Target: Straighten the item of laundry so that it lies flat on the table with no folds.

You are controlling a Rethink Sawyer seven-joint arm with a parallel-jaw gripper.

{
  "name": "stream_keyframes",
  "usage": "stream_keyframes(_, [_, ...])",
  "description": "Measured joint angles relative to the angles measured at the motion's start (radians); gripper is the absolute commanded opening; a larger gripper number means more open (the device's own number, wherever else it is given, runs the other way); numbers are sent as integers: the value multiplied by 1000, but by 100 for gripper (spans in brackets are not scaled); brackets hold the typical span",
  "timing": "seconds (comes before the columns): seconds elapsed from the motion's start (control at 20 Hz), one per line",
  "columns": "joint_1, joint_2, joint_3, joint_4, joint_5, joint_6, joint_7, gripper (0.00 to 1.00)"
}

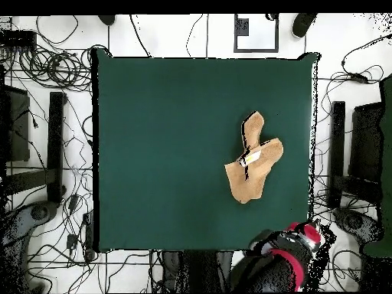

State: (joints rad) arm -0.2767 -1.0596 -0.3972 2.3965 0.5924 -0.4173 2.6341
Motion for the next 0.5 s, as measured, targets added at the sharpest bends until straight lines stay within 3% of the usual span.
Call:
stream_keyframes(0.1, [-73, 19, -3, -39, -97, 45, 0, 100])
stream_keyframes(0.25, [-112, 60, -32, -122, -164, 167, 0, 100])
stream_keyframes(0.4, [-103, 108, -76, -238, -210, 381, 0, 100])
stream_keyframes(0.45, [-97, 130, -92, -309, -243, 522, 0, 100])
stream_keyframes(0.5, [-97, 135, -94, -328, -252, 559, 0, 100])
